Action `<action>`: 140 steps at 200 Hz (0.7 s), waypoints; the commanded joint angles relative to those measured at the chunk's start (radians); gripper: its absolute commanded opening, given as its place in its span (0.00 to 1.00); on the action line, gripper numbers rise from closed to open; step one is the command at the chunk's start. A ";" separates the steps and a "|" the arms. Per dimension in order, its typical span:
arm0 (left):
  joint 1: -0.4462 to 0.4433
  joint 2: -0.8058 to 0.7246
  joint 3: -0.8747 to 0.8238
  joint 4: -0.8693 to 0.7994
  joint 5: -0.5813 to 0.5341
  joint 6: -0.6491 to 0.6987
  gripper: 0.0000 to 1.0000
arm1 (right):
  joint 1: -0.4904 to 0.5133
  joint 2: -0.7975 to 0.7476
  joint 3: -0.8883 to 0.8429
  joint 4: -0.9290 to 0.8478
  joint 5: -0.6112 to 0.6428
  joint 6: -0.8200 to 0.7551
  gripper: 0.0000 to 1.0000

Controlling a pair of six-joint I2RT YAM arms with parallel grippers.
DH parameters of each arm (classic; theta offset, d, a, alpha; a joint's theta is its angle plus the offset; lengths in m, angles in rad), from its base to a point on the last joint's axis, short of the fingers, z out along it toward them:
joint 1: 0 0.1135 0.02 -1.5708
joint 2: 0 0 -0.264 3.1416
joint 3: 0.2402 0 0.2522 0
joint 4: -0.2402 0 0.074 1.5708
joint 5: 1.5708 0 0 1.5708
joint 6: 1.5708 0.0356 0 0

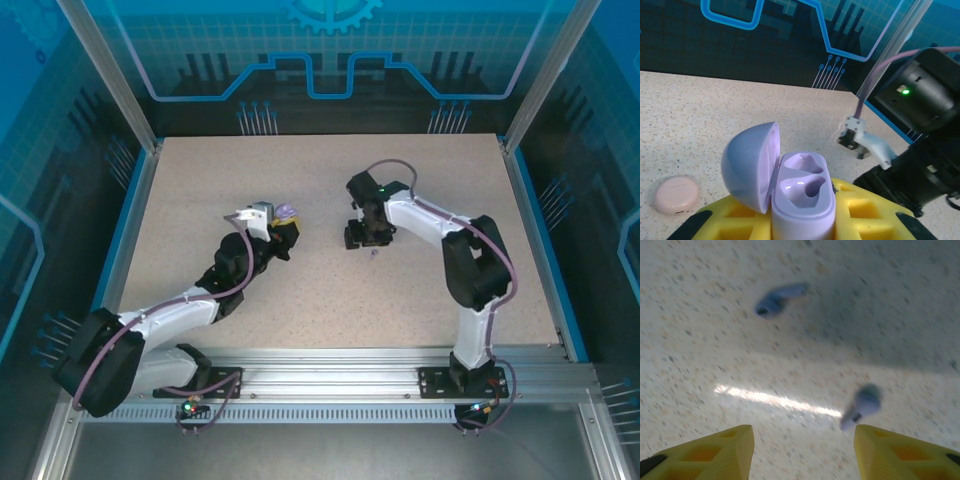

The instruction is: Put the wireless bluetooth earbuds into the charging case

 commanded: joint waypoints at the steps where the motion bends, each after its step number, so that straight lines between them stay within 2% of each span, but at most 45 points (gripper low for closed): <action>1: -0.007 -0.007 -0.010 0.063 -0.033 -0.035 0.00 | 0.001 0.077 0.111 -0.034 0.029 -0.020 0.56; 56: -0.008 -0.024 0.017 -0.039 0.001 -0.087 0.00 | -0.012 0.291 0.385 -0.072 -0.053 -0.058 0.56; 87: -0.007 -0.029 0.017 -0.061 0.002 -0.089 0.00 | -0.011 0.363 0.476 -0.094 -0.100 -0.055 0.56; 112: -0.007 -0.029 0.027 -0.080 0.012 -0.089 0.00 | -0.012 0.370 0.487 -0.113 -0.113 -0.054 0.56; 140: -0.008 -0.025 0.034 -0.090 0.015 -0.086 0.00 | -0.010 0.338 0.405 -0.086 -0.113 -0.048 0.55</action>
